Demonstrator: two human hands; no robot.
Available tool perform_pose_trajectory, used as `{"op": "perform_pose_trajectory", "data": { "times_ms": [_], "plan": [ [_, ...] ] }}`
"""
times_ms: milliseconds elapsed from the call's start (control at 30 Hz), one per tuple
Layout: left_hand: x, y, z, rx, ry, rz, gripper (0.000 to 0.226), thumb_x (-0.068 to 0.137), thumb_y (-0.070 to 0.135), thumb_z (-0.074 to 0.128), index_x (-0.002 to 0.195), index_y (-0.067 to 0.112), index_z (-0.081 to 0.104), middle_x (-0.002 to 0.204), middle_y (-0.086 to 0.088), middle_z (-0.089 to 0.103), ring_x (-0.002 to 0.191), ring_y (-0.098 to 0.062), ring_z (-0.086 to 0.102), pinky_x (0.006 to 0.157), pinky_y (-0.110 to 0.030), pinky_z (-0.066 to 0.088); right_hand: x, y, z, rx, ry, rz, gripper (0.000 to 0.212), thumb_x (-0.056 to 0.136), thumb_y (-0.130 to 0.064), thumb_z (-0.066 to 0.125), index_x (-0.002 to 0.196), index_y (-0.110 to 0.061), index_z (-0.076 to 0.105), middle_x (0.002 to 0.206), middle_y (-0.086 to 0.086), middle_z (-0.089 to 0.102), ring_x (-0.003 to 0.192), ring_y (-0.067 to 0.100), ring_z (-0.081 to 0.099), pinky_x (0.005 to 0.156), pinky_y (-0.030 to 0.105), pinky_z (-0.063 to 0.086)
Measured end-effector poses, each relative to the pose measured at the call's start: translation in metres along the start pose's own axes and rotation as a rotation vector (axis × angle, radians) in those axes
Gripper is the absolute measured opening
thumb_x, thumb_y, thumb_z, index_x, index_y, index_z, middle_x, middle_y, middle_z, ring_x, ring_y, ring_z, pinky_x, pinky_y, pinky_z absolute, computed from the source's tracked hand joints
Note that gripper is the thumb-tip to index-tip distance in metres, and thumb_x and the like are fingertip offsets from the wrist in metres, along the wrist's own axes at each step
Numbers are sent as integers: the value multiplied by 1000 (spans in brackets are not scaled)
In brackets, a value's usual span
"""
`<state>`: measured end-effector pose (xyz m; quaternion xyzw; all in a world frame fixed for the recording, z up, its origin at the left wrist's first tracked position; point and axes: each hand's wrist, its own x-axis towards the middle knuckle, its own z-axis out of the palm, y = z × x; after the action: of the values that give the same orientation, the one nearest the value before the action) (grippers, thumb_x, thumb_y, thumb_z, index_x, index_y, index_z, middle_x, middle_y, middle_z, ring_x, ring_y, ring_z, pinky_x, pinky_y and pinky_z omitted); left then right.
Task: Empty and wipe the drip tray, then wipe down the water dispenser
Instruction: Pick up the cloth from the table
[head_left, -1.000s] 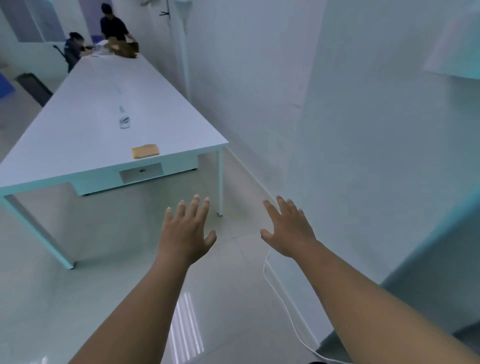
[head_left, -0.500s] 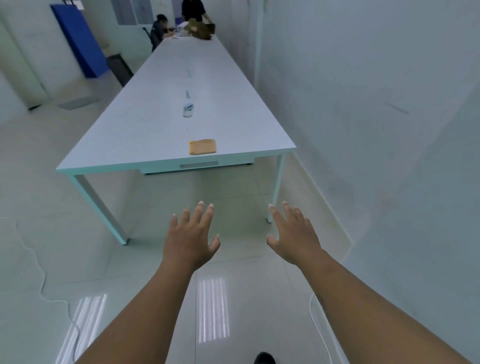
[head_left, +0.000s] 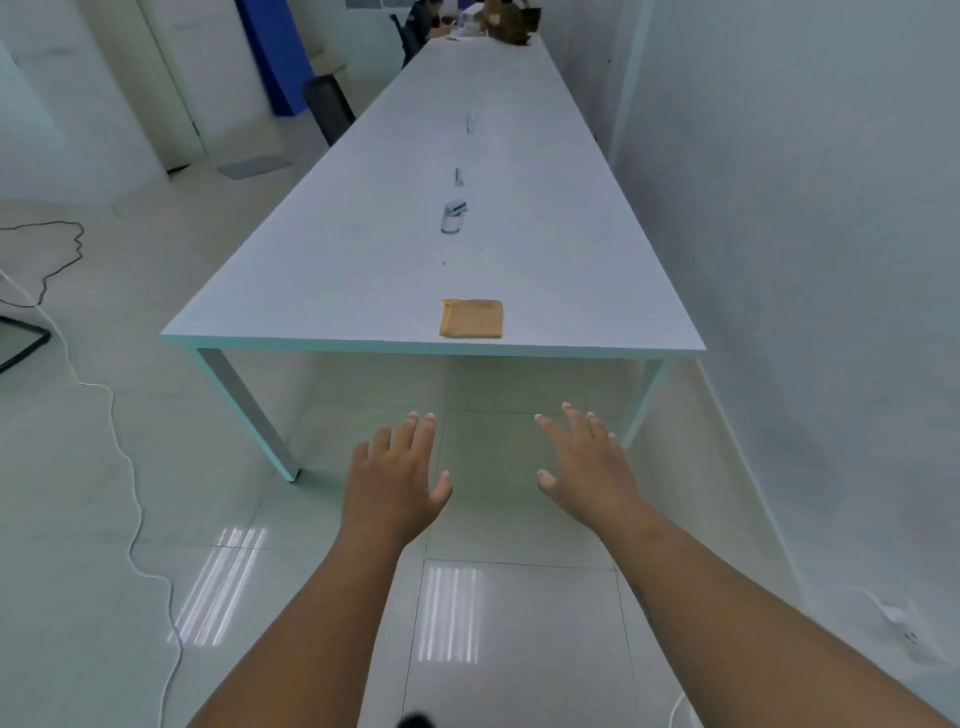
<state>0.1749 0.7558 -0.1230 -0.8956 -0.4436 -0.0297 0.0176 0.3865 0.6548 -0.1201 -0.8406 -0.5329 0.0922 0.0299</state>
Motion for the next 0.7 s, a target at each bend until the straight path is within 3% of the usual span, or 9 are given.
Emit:
{"op": "perform_pose_trajectory", "data": {
  "times_ms": [400,533,700],
  "plan": [
    [194,-84,46,-65,-68,135,67,91,44,54,150,15,37,149,-2,46,129,-27,46,98,-40,44,195,-36,2,36,-61,122,71,91,-38,56,152,-35,19,162,4,10,147,32,14,118,49,19],
    [247,-88,60,-40,-140,187,63,94,40,52,151,17,34,151,-1,42,133,-26,42,102,-39,39,246,-34,1,56,-76,148,68,92,-36,54,152,-30,22,163,1,9,145,30,16,117,47,22],
    [303,-82,79,-44,-168,220,52,91,28,57,141,15,48,141,-2,53,124,-28,50,95,-40,45,306,-19,10,29,-81,128,60,94,-33,50,149,-31,25,162,-2,11,142,32,17,113,42,28]
  ]
}}
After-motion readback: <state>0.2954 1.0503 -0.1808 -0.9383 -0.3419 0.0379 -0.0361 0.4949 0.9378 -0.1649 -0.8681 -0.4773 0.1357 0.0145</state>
